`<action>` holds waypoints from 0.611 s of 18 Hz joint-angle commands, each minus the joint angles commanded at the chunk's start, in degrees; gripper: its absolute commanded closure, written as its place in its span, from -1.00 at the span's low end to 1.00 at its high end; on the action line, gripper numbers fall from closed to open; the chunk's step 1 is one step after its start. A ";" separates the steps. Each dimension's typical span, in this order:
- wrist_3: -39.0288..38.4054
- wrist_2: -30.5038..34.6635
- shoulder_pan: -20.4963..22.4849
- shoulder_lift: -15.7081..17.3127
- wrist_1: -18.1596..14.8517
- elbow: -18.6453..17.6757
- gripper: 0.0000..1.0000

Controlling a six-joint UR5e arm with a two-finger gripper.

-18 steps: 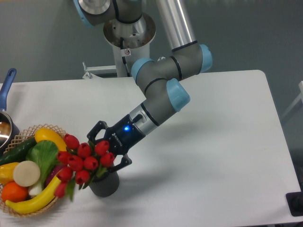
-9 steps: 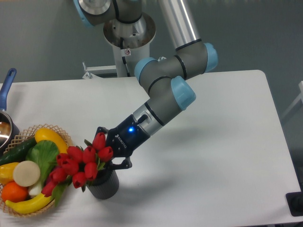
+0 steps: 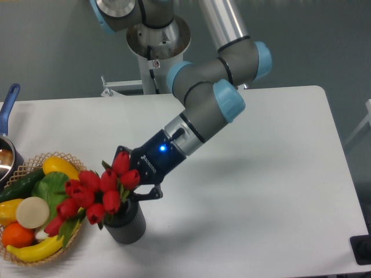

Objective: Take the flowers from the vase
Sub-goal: 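Lift the tulips up out of the grey vase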

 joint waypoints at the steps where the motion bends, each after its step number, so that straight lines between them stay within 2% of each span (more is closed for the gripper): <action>1: -1.58 -0.09 0.09 0.52 0.00 0.88 0.82; 7: -8.43 -2.11 1.14 1.14 0.00 6.77 0.82; 9: -10.99 -2.81 2.37 1.23 0.00 8.09 0.82; 11: -12.84 -6.22 4.73 1.41 0.00 8.97 0.82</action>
